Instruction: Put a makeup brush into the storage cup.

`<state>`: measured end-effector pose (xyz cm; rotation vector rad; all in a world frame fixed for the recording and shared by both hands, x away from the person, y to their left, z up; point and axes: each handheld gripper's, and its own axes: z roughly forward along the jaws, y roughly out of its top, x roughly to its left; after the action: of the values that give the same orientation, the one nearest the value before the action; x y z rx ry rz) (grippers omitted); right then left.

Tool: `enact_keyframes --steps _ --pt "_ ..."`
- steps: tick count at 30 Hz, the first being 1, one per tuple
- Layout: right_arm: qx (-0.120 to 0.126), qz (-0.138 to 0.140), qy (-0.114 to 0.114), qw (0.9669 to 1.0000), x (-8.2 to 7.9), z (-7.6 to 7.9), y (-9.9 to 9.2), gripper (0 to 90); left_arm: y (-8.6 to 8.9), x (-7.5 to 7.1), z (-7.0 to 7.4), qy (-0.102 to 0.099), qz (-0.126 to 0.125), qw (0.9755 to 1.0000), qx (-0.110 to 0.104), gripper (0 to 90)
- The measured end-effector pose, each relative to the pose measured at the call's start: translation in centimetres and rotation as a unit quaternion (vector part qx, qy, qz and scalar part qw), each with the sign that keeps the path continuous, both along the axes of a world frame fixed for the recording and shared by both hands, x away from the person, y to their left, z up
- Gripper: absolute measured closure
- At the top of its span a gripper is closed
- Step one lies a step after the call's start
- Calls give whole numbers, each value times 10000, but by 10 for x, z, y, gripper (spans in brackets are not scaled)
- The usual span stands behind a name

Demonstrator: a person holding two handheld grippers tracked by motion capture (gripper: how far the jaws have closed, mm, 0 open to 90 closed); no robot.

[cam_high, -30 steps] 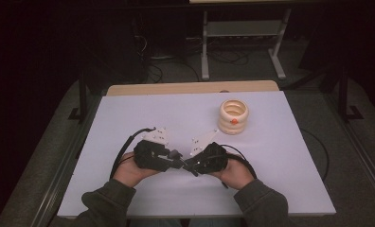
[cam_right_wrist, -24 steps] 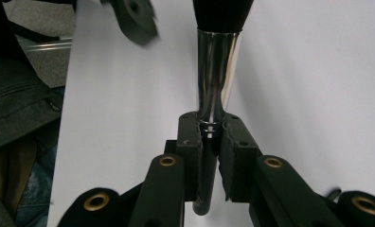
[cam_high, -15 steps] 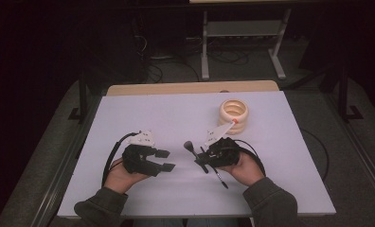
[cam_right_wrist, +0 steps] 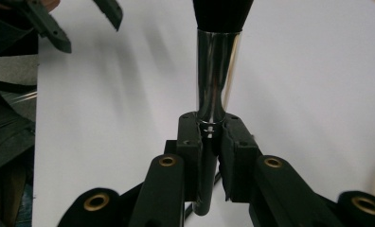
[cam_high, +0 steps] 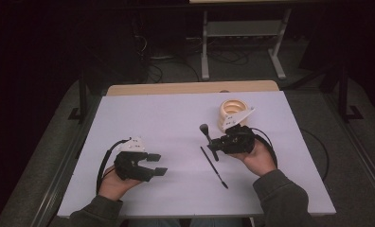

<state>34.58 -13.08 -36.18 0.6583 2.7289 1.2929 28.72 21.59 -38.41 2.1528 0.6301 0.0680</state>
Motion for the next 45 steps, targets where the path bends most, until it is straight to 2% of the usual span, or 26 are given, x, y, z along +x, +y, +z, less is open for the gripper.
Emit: enact_keyframes --steps 2,8,13,25,31,36,38,39,40,44,45 --pt "17 -56 -23 10000 3 4 -3 785 3 1 0 -86 -1 10000 16 396" --pt "69 -263 -101 9996 10 18 -16 785 5 -2 -2 -99 98 9999 21 379" --pt "115 -397 -170 9990 17 31 -25 785 7 -3 -1 -111 60 9999 71 365" --pt "174 -718 -343 9967 36 62 -42 785 9 -4 -2 -141 69 9999 7 351" --pt "281 -971 -425 9940 49 77 -54 785 11 -5 2 -122 70 9998 -136 351" --pt "330 -1190 -463 9913 63 88 -59 785 13 -3 2 -120 63 9998 -146 351" --pt "385 -1292 -397 9901 67 90 -61 785 13 -3 2 -113 59 9998 -150 351" --pt "373 -1337 -448 9893 70 90 -63 785 13 -3 2 -126 50 9998 -151 351" --pt "391 -1414 -362 9885 71 91 -63 785 13 -3 2 -127 49 9998 -161 351" --pt "371 -1575 -385 9861 82 92 -64 785 13 -3 3 -89 78 9997 -220 351" --pt "373 -1640 -322 9852 82 93 -63 785 13 -3 3 -90 77 9997 -218 351"
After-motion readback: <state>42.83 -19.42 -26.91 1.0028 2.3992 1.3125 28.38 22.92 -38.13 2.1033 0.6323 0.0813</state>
